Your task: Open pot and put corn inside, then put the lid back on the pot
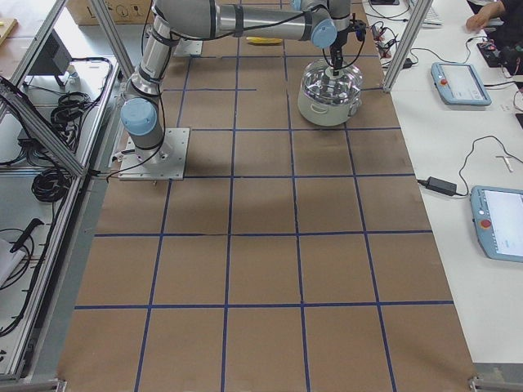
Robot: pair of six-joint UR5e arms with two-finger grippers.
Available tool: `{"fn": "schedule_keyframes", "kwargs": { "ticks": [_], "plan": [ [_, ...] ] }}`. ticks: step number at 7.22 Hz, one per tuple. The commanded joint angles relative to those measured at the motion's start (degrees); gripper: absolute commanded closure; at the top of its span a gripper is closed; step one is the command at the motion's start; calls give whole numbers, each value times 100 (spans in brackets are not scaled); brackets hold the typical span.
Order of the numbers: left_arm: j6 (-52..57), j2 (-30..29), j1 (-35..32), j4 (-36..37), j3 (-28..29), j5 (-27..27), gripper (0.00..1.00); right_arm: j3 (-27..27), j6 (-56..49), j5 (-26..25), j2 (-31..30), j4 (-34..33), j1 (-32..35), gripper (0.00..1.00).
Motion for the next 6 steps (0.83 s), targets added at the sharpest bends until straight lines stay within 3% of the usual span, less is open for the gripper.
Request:
{"fn": "schedule_keyframes", "kwargs": {
  "ticks": [1, 2, 5, 6],
  "plan": [
    [85, -75, 85, -17, -109, -18, 0, -66, -281, -41, -331, 304, -135, 91],
    [242, -76, 242, 9, -450, -9, 0, 30, -307, -24, -655, 766, -136, 91],
    [1005, -163, 867, 2112, -2170, -9, 0, 100, -387, 20, -1587, 2172, -293, 90],
    [1060, -381, 894, 3119, -2794, -26, 0, 571, -387, 55, -1912, 2246, -285, 90]
  ]
}}
